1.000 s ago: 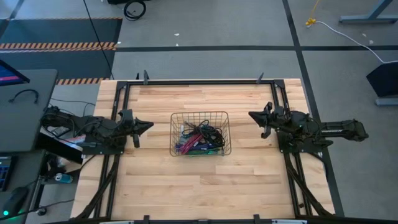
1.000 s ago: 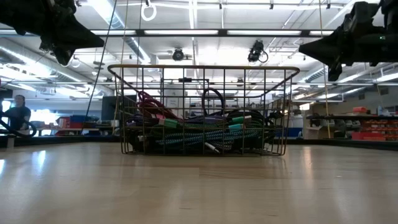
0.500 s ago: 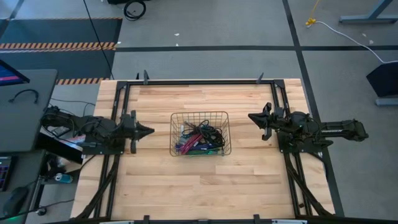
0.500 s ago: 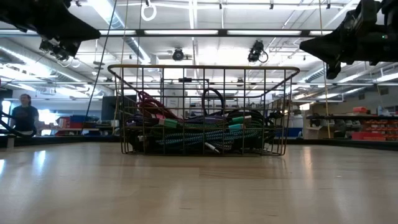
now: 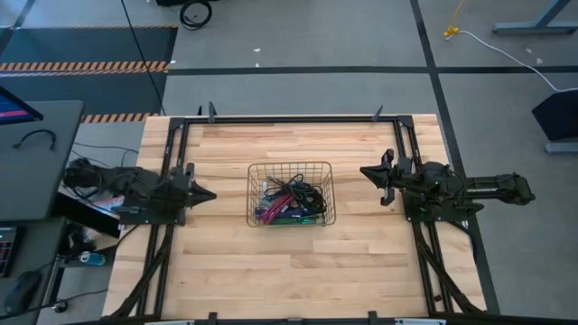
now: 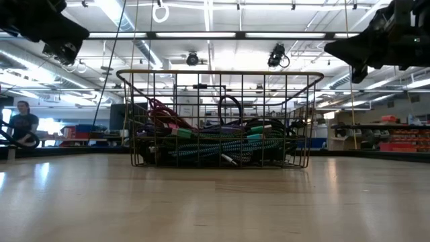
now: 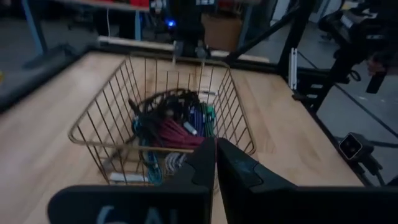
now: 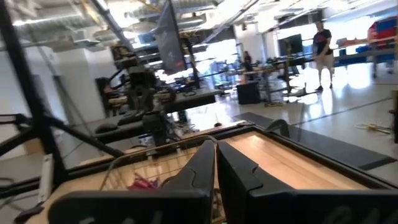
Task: Pick and place USB-C Cables
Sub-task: Return to Home Position
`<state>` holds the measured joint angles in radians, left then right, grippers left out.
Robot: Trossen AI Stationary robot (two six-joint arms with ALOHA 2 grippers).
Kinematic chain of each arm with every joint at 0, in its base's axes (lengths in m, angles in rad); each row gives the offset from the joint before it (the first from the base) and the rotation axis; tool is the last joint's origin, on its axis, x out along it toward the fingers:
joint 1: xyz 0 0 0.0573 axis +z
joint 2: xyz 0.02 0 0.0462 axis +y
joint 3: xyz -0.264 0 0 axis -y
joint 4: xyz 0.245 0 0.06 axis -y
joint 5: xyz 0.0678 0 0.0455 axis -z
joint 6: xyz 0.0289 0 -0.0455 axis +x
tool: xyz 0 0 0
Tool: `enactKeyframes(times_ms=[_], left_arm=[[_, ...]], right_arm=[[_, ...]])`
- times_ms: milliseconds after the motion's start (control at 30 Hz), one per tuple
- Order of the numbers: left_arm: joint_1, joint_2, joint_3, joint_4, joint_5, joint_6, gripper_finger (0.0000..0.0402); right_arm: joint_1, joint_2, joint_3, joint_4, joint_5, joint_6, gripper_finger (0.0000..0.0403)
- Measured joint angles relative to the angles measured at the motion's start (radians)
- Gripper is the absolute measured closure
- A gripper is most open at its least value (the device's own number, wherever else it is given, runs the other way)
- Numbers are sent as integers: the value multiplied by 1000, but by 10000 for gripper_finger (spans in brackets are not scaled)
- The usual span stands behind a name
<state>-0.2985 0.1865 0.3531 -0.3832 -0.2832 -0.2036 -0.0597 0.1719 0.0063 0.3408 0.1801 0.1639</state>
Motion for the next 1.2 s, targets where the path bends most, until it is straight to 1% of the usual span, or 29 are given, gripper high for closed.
enactKeyframes(times_ms=[100,233,333,467,533,633,733,800,900,967,1100,1200], left_arm=[[0,-69,0,-15,0,37,379],[0,-150,0,-64,-1,35,379],[0,-182,0,-96,-1,30,379],[0,-183,-24,-67,-1,31,379],[0,-182,-70,-17,-1,19,379],[0,-182,-173,120,-1,4,379],[0,-182,-293,303,-4,-1,379],[3,-170,-336,439,5,9,379],[12,-159,-344,456,5,60,379],[26,-162,-344,453,-16,59,379],[57,-161,-344,450,-13,59,379],[80,-161,-344,447,-12,59,379]], right_arm=[[0,0,0,0,-57,-1,380],[0,0,0,0,-122,-3,380],[0,0,0,0,-127,-33,380],[0,0,0,0,-120,-111,380],[-2,0,0,0,-120,-115,380],[-2,0,0,-5,-120,-115,380],[-2,0,0,-5,-120,-115,380],[-2,0,0,-6,-120,-116,380],[-3,0,0,-14,-118,-133,380],[-3,0,0,-31,-112,-143,380],[-3,5,0,-78,-78,-135,380],[-3,9,0,-87,-76,-142,379]])
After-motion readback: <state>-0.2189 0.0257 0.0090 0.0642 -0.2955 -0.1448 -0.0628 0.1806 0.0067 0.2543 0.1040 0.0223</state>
